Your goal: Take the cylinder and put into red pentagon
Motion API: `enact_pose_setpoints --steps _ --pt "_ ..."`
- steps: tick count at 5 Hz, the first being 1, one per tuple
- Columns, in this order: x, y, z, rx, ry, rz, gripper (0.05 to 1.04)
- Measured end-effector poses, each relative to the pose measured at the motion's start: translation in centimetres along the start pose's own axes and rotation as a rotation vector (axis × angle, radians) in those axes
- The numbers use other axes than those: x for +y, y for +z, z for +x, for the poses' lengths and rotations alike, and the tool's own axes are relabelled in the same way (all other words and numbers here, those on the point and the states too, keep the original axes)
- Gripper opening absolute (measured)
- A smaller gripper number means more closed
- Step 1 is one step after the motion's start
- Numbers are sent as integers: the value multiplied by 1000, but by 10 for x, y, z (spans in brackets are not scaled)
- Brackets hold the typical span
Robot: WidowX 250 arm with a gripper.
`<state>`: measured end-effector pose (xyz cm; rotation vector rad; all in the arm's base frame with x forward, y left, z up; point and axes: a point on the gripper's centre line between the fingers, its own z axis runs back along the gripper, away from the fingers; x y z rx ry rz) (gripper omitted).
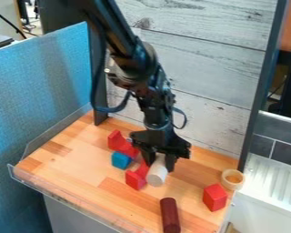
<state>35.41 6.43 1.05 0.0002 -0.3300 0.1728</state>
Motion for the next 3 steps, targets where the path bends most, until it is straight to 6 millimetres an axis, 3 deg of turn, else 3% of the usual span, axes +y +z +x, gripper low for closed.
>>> enact_pose_setpoints --steps 1,3 --pt "0 17 -3 -8 -67 -49 535" --pt "23 31 -7 93 -164 -81 535"
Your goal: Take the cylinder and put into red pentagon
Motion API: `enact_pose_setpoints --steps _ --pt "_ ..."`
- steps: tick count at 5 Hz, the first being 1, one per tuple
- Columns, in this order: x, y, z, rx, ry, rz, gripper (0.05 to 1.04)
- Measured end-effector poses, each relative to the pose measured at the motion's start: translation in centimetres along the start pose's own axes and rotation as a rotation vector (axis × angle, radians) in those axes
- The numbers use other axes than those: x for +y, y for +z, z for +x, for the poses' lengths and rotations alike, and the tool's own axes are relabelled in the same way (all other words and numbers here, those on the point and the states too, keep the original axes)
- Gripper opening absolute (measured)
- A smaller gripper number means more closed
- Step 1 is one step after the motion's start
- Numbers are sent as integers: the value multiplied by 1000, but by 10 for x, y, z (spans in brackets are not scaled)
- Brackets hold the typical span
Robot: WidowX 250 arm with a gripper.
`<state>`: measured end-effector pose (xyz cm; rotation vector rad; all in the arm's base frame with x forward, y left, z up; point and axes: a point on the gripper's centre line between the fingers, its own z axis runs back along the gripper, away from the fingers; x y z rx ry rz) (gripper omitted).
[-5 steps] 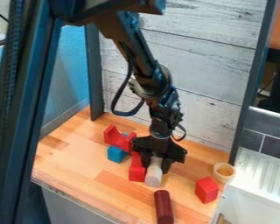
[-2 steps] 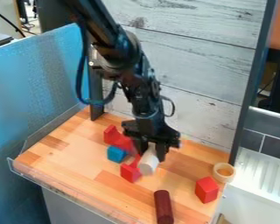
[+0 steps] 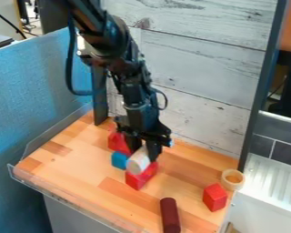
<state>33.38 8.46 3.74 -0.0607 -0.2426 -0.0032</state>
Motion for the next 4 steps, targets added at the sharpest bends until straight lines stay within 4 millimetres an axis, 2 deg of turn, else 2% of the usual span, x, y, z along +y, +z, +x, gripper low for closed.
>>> enact_pose_setpoints --steps 1,3,4 --pt "23 11 4 -16 23 3 534" --pt "52 26 14 -84 63 18 535" --pt "57 27 21 -106 70 38 534"
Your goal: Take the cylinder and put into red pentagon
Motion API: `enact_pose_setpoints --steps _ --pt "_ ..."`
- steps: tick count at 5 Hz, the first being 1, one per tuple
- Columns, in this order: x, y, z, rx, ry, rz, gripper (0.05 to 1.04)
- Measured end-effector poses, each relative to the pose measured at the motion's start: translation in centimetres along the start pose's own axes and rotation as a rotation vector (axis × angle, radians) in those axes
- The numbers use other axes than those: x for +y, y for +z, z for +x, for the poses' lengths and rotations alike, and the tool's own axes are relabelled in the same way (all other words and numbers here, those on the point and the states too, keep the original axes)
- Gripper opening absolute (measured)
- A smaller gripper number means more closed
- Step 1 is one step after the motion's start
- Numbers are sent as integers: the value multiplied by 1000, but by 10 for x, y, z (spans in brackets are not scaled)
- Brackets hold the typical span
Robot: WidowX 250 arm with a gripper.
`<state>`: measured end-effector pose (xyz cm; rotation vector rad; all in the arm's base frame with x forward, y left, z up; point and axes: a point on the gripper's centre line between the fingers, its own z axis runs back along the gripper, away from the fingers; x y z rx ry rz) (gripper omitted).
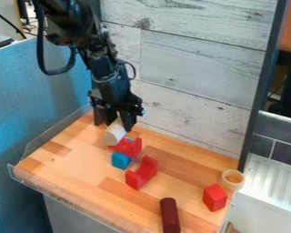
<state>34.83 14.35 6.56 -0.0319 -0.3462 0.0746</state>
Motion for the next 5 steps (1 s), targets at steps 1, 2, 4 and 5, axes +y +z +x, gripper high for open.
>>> enact_pose_setpoints --steps 1,2,4,5 --pt "7 -9 5 -2 10 22 534" --pt "14 -20 5 8 24 50 535" --pt "16 -42 11 26 28 86 534" --pt "14 -48 11 37 23 100 534"
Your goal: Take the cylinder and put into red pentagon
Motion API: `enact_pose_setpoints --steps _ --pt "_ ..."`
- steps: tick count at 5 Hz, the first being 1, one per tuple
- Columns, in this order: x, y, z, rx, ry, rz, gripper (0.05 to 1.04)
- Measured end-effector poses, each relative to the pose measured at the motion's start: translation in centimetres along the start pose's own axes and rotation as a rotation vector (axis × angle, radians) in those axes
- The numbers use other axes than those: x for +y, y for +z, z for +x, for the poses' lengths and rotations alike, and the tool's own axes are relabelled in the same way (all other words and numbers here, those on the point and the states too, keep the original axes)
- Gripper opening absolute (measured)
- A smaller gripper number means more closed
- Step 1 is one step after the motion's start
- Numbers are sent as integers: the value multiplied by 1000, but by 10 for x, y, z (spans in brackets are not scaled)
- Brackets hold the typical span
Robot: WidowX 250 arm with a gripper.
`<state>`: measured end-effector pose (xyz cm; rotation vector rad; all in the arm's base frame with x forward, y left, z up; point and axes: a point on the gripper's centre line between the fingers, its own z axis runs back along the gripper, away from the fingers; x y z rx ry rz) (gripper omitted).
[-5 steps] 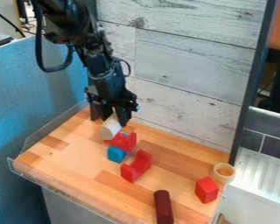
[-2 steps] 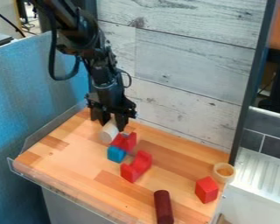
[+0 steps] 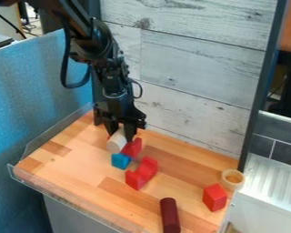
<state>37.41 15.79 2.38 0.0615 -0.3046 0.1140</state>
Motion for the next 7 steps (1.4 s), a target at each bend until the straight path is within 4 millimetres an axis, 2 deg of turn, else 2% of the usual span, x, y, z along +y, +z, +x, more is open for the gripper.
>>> enact_pose_setpoints --steps 1,2,3,4,5,6,7 --pt "-1 0 1 -1 4 9 534" --pt "-2 -8 0 2 6 8 603" --pt "-1 -8 2 -13 11 18 902" --pt "-1 -8 2 -14 19 18 1012" --pt "-2 -8 2 -13 9 11 1007" --pt "-6 3 5 -40 -6 -16 1001" --pt "3 35 7 -76 -41 -31 1001"
